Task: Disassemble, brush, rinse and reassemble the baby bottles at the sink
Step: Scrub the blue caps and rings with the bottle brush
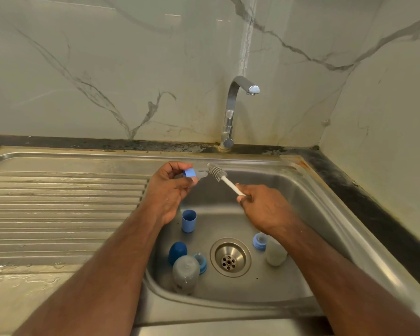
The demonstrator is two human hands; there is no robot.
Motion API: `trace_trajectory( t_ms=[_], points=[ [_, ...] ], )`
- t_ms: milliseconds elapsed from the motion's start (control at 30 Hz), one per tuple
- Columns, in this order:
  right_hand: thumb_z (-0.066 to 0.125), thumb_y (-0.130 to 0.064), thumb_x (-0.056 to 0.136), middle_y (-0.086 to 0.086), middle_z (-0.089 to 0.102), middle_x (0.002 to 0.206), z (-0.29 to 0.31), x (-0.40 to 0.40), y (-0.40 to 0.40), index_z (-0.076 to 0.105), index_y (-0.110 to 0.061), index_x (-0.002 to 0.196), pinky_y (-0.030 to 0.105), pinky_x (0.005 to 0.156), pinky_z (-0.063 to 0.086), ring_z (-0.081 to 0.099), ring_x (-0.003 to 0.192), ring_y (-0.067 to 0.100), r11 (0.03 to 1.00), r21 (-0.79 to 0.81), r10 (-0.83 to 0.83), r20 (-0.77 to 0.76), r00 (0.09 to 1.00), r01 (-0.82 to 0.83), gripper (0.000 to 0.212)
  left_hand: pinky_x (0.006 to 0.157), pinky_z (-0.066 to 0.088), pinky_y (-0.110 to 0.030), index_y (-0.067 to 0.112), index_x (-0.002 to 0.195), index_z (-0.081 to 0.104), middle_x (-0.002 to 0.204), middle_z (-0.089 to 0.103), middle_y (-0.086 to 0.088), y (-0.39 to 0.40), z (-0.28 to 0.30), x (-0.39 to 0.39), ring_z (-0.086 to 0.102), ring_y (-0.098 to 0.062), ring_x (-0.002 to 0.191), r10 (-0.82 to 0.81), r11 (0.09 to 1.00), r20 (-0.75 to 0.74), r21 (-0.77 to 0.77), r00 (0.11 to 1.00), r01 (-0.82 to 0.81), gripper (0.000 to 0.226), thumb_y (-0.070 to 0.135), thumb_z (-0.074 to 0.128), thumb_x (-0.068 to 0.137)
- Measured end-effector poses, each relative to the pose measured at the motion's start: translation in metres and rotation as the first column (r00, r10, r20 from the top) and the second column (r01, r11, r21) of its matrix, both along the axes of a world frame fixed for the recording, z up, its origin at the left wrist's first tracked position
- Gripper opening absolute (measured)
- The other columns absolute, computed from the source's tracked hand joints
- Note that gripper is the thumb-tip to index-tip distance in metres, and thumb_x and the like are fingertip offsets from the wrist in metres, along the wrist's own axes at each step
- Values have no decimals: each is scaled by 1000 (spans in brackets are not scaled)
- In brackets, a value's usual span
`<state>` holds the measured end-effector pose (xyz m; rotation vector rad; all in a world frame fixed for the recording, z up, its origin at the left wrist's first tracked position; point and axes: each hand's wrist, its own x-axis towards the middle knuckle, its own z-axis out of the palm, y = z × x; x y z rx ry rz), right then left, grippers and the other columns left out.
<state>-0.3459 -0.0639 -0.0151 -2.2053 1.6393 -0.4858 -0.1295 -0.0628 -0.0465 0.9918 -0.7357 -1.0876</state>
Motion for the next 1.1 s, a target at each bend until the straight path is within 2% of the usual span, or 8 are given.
trace_trajectory(
  t_ms=[133, 333, 500, 733, 800, 867, 967, 1100],
  points=[
    [49, -38, 103, -12, 66, 99, 3, 0, 5, 49, -41, 144, 22, 64, 45, 57, 71, 5, 997, 46, 52, 122, 991, -58, 41, 78, 60, -26, 10, 99, 67, 104, 74, -6, -1, 0, 0, 73, -17, 92, 10, 1000, -1, 15, 1000, -10, 34, -20, 65, 83],
    [48, -36, 103, -8, 68, 101, 0, -2, -3, 50, -38, 144, 25, 68, 48, 59, 74, 8, 1000, 30, -12, 61, 998, 11, 41, 82, 61, -29, 11, 102, 68, 104, 72, -7, 0, 0, 1, 71, -19, 96, -9, 1000, -27, 14, 1000, 10, 32, -17, 63, 87],
    [52, -35, 103, -18, 58, 81, -1, -4, -1, 53, -36, 142, 24, 68, 45, 56, 70, 5, 998, 69, -5, 235, 972, -11, 40, 93, 59, -41, 5, 121, 67, 119, 70, -16, -2, 0, 3, 71, -29, 109, -5, 998, -189, 62, 982, 17, 23, 3, 60, 99],
    [55, -32, 102, -24, 46, 70, -6, 2, 2, 55, -36, 140, 26, 74, 43, 44, 63, -2, 995, 82, 18, 358, 934, -50, 39, 93, 60, -41, 1, 127, 61, 126, 67, -22, 3, 6, -1, 71, -33, 109, -71, 991, -289, 90, 955, 101, 33, -2, 62, 95],
    [53, -33, 102, -25, 52, 76, -3, 2, 3, 53, -37, 142, 25, 78, 44, 46, 66, -3, 998, 37, 35, 332, 943, -50, 40, 89, 61, -39, -1, 126, 59, 124, 68, -24, 6, 8, -1, 73, -34, 106, -102, 987, -307, 90, 946, 136, 32, 7, 64, 96],
    [52, -35, 102, -23, 66, 102, 0, 2, 5, 51, -39, 144, 19, 83, 44, 52, 77, -4, 997, -34, 74, 267, 961, -67, 41, 81, 63, -35, -3, 126, 59, 119, 70, -25, 6, 9, -1, 74, -33, 103, -105, 984, -319, 104, 942, 145, 37, 15, 67, 95],
    [51, -37, 103, -19, 66, 120, 0, 4, 10, 48, -40, 145, 11, 70, 40, 55, 74, -2, 989, -59, 142, 208, 968, -132, 42, 71, 63, -28, -3, 125, 59, 110, 73, -25, 6, 10, 1, 76, -29, 97, -96, 981, -336, 127, 937, 146, 46, 25, 72, 91],
    [49, -38, 103, -10, 67, 126, 2, 4, 4, 46, -40, 146, 24, 81, 51, 61, 84, 5, 993, -103, 72, 138, 988, -58, 43, 64, 62, -25, -2, 128, 58, 108, 74, -23, 7, 10, 1, 76, -24, 89, -108, 975, -325, 150, 939, 165, 54, 30, 75, 88]
  ],
)
